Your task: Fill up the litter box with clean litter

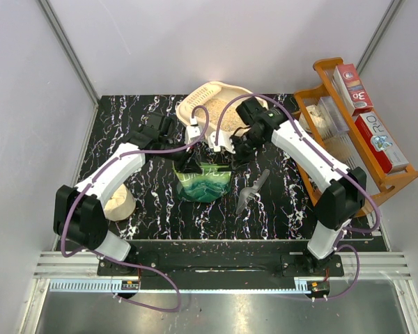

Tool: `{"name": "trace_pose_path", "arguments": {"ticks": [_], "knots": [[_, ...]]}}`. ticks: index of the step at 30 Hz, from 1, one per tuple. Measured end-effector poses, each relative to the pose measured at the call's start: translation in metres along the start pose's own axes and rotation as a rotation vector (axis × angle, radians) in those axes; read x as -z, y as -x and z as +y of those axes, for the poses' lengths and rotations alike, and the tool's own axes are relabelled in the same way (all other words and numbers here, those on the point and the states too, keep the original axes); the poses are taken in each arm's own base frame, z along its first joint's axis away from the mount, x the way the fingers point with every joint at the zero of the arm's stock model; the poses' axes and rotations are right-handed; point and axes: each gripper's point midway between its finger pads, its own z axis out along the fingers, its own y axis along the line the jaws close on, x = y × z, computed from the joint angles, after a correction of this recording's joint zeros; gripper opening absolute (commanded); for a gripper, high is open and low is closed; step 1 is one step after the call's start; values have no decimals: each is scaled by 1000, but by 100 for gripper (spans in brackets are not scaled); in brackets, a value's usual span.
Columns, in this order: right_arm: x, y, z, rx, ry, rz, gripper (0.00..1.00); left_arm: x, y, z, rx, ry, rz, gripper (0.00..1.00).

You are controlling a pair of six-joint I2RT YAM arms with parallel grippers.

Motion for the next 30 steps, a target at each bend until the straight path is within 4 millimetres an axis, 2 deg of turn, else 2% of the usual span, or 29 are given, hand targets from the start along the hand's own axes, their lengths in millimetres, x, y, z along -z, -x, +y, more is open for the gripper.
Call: {"name": "trace_pose_path", "arguments": {"ticks": [4, 12, 21, 30], "knots": [[-7, 1, 0, 18, 4, 24, 0, 4, 1, 1, 24, 8, -6, 46], [-12, 10, -2, 54, 0, 51, 0, 23, 8, -1, 42, 49, -47, 50], [-22, 13, -5, -22, 21, 49, 0, 38, -6, 0, 102, 93, -56, 51], [-31, 37, -4, -2, 37, 98, 0, 40, -8, -6, 104, 97, -60, 50]]}}
